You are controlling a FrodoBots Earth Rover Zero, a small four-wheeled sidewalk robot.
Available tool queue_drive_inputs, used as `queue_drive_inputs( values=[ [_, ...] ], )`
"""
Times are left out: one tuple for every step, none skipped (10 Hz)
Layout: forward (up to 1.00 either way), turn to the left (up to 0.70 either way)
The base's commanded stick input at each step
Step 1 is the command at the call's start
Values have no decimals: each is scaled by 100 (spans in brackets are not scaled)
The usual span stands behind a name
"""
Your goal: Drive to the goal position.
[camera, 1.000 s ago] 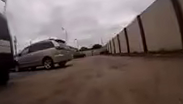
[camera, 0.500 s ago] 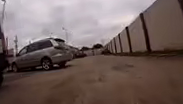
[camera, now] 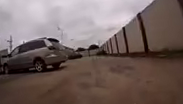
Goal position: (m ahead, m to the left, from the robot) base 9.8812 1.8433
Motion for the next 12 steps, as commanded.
queue_drive_inputs(
  values=[
    [70,0],
    [70,0],
    [70,0],
    [70,0],
    [70,0],
    [70,0],
    [70,0],
    [70,0],
    [70,0],
    [70,0],
    [70,0],
    [70,0]
  ],
)
